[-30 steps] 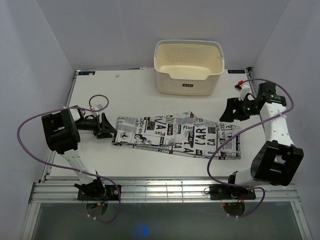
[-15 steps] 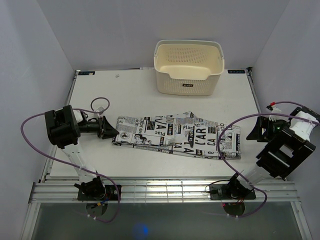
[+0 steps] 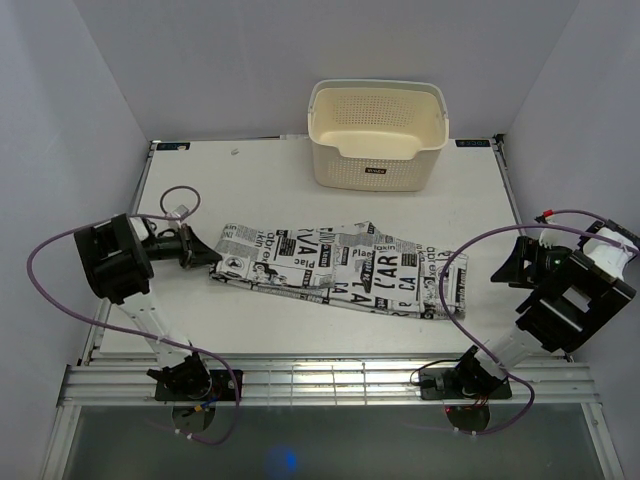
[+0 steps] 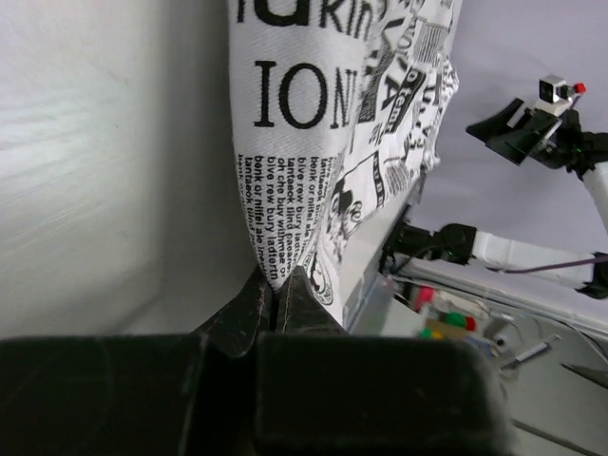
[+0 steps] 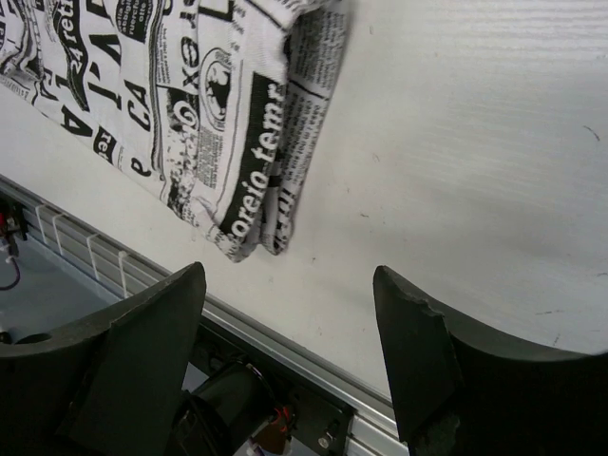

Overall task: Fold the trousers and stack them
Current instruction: Fold the trousers, then neatly place the folded trousers to the corner

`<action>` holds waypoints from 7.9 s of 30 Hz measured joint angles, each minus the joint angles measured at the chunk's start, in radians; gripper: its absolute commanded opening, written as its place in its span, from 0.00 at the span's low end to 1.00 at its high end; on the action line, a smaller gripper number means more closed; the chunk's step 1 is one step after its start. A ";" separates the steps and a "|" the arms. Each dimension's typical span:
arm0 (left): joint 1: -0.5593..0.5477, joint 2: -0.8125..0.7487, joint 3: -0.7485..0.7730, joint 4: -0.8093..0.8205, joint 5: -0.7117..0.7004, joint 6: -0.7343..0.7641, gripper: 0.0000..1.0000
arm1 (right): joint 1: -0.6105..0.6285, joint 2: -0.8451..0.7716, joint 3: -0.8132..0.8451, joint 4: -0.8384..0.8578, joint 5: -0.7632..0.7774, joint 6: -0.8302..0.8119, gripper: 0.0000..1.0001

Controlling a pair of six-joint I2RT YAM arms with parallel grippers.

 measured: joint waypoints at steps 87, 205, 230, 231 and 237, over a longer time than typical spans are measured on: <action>-1.309 -0.005 0.549 0.428 -0.666 -0.926 0.00 | 0.606 0.188 -0.307 0.725 -0.158 0.764 0.08; -0.916 -0.211 -0.141 0.648 -0.419 -0.777 0.66 | 0.990 0.197 -0.072 0.212 0.151 0.390 0.52; -1.103 -0.483 0.130 0.285 -1.023 -0.299 0.98 | 1.067 -0.096 0.205 0.352 0.107 0.517 0.90; -1.117 -0.444 0.140 0.285 -1.069 -0.330 0.97 | 1.013 -0.138 0.198 0.348 0.104 0.509 0.90; -1.200 -0.277 0.151 0.334 -1.298 -0.536 0.97 | 0.794 -0.239 0.067 0.299 0.104 0.458 0.90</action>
